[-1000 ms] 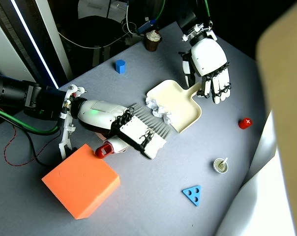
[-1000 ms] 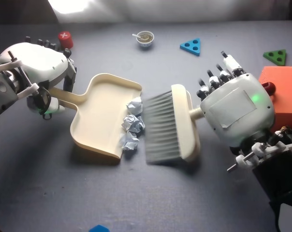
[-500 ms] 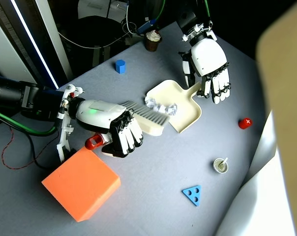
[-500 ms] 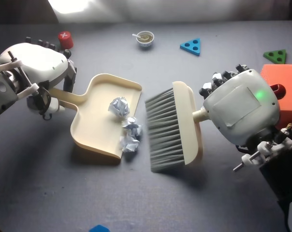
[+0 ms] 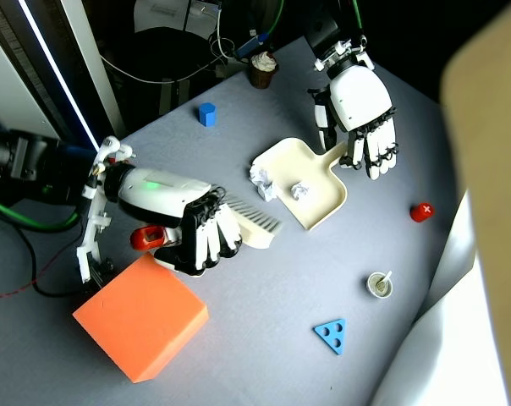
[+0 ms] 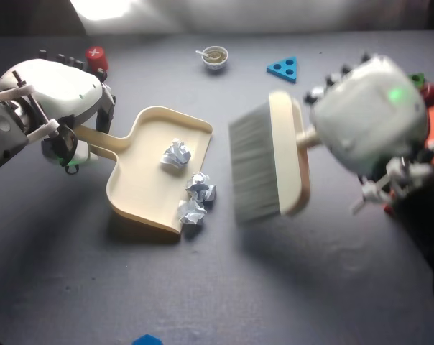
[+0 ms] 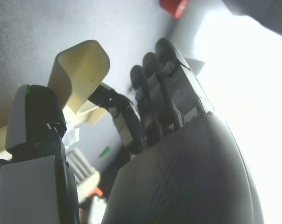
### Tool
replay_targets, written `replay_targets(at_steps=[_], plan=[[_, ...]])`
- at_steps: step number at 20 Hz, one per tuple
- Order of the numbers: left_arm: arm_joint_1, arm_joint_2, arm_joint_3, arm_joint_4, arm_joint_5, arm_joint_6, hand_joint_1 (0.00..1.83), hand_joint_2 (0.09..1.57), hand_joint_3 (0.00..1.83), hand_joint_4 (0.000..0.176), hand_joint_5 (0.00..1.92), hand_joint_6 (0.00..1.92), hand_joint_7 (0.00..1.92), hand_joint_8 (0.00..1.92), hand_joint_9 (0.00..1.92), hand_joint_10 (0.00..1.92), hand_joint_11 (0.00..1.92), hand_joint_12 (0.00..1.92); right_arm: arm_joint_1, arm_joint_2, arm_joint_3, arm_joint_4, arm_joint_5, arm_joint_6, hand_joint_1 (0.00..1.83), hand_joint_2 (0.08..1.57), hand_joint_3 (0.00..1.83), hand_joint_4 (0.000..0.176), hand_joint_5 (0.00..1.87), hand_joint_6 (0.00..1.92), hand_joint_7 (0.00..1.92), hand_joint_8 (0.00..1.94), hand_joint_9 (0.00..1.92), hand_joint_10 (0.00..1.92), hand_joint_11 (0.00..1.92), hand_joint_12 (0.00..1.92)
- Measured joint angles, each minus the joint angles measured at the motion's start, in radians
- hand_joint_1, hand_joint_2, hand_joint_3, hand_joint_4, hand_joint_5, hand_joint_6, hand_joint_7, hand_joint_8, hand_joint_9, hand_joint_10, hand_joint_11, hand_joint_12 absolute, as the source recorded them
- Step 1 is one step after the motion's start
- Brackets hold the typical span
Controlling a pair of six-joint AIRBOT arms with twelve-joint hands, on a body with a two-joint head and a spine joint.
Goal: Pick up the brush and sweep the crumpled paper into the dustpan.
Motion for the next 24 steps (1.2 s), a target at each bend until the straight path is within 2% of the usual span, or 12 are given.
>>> replay_targets(at_steps=[2,4,5,7,9,11,14,18,20,24], plan=[[-0.001,0.0,0.0,-0.002,0.0,0.001,1.12,1.14,0.0,0.0,0.95,1.03,0.43,0.0,0.39,0.0,0.37,0.01,0.085,0.018,-0.048,0.121,0.041,-0.138,1.54,1.2,0.0,0.17,0.85,1.92,0.95,1.94,1.23,1.92,1.38,1.92],[-0.003,0.0,0.0,-0.001,0.0,0.001,1.1,1.14,0.0,0.0,0.93,1.05,0.43,0.0,0.37,0.0,0.37,0.01,0.144,0.023,-0.079,0.228,0.108,-0.34,1.55,1.21,0.0,0.168,0.87,1.92,0.94,1.94,1.22,1.92,1.37,1.92],[-0.003,0.0,0.0,0.0,0.0,0.002,1.08,1.15,0.0,0.0,0.92,1.07,0.43,0.0,0.37,0.0,0.36,0.01,0.173,0.019,-0.091,0.299,0.143,-0.482,1.55,1.2,0.0,0.167,0.88,1.92,0.95,1.94,1.23,1.92,1.37,1.92],[-0.003,0.0,0.0,-0.002,0.0,0.002,1.09,1.14,0.0,0.0,0.93,1.05,0.44,0.0,0.37,0.0,0.35,0.01,0.214,0.001,-0.107,0.443,0.165,-0.668,1.54,1.2,0.0,0.162,0.87,1.92,0.95,1.94,1.24,1.92,1.37,1.92],[-0.003,0.0,0.0,-0.005,0.0,0.002,1.1,1.14,0.0,0.0,0.94,1.05,0.45,0.0,0.39,0.01,0.37,0.01,0.247,-0.014,-0.114,0.55,0.165,-0.791,1.55,1.2,0.0,0.16,0.87,1.92,0.94,1.94,1.24,1.92,1.36,1.92],[0.002,0.0,0.0,-0.008,-0.003,0.002,1.09,1.14,0.0,0.0,0.94,1.04,0.43,0.0,0.39,0.0,0.37,0.01,0.265,-0.035,-0.114,0.585,0.153,-0.922,1.56,1.21,0.0,0.156,0.86,1.92,0.94,1.94,1.23,1.92,1.35,1.92],[0.011,0.0,0.0,-0.015,-0.003,0.002,1.09,1.14,0.0,0.0,0.95,1.03,0.45,0.0,0.4,0.0,0.37,0.01,0.267,-0.069,-0.114,0.605,0.116,-1.022,1.56,1.21,0.0,0.158,0.86,1.92,0.96,1.94,1.23,1.92,1.35,1.92],[0.017,0.0,0.0,-0.025,-0.006,0.003,1.1,1.14,0.0,0.0,0.94,1.04,0.44,0.0,0.39,0.01,0.36,0.01,0.272,-0.109,-0.107,0.657,0.094,-1.04,1.56,1.2,0.0,0.152,0.85,1.92,0.93,1.94,1.23,1.92,1.37,1.92],[0.017,-0.002,0.0,-0.024,-0.008,0.003,1.09,1.14,0.0,0.0,0.94,1.04,0.44,0.0,0.38,0.0,0.35,0.01,0.276,-0.148,-0.062,0.649,0.08,-1.043,1.56,1.2,0.0,0.146,0.87,1.92,0.95,1.94,1.24,1.92,1.35,1.92],[0.017,-0.005,0.0,-0.025,-0.009,0.003,1.08,1.15,0.0,0.0,0.91,1.09,0.43,0.0,0.36,0.01,0.35,0.01,0.29,-0.222,0.016,0.634,0.074,-1.04,1.55,1.2,0.0,0.146,0.86,1.92,0.93,1.94,1.2,1.92,1.34,1.92]])
